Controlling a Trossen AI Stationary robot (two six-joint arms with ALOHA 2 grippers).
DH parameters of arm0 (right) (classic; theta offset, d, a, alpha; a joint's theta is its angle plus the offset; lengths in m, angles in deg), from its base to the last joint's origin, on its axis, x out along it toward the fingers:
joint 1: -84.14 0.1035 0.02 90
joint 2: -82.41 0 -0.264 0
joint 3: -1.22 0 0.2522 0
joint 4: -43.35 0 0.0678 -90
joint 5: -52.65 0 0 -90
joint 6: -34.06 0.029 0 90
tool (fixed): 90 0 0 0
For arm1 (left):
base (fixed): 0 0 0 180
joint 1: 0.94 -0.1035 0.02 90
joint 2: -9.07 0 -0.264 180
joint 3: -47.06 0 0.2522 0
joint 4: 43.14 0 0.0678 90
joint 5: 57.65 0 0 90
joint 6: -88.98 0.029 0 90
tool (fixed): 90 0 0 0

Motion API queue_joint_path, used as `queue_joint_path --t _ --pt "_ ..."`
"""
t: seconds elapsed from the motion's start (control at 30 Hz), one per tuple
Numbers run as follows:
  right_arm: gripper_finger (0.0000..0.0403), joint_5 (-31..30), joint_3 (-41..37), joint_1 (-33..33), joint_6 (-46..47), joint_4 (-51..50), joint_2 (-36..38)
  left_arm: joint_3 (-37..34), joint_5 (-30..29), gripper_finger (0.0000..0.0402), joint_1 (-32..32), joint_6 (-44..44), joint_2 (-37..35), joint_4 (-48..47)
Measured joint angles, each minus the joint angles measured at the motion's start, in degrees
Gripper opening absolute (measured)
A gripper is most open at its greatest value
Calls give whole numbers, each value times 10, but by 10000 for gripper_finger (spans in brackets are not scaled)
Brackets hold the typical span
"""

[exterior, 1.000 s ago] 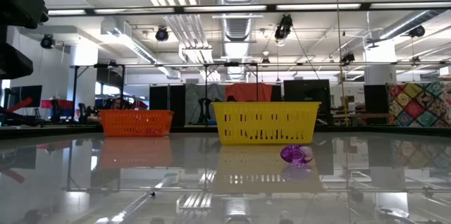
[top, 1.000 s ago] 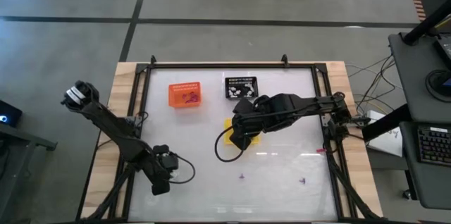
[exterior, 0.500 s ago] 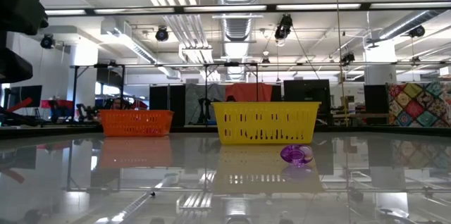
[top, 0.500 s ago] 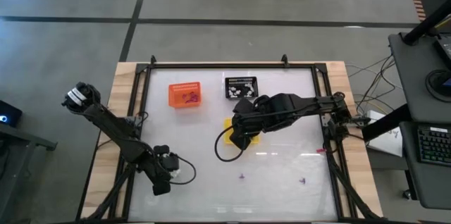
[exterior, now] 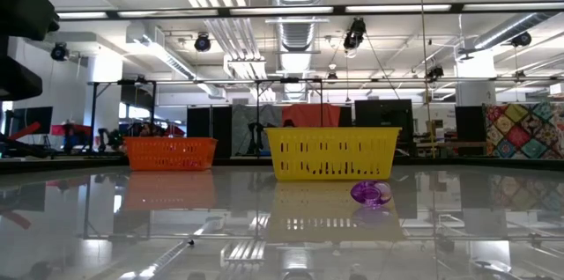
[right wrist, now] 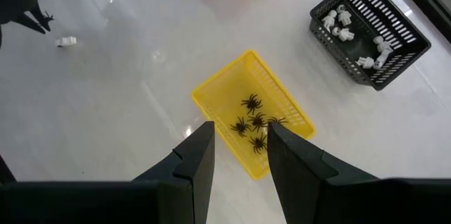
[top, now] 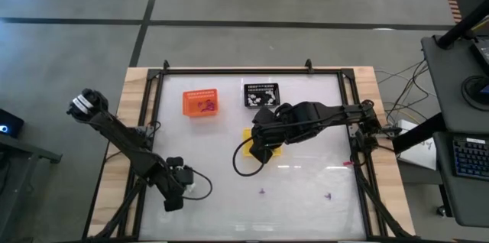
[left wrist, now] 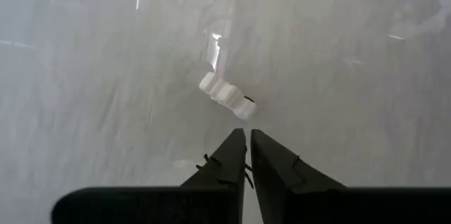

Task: Sort Halloween decoration
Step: Put the black spider toy into the yellow bin

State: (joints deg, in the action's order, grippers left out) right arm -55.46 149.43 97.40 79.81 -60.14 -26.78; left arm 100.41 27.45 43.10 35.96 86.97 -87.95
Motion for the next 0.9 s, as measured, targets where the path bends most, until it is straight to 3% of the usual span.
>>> queue_joint_path --t 0.37,0.7,0.9 --pt "121 0 0 0 -20 0 0 0 -13 0 -65 46 -45 4" --pt "121 -30 0 0 -18 -3 0 0 -22 0 -227 209 -105 65" --pt "121 -59 0 -2 14 -3 0 0 -3 0 -336 321 -123 156"
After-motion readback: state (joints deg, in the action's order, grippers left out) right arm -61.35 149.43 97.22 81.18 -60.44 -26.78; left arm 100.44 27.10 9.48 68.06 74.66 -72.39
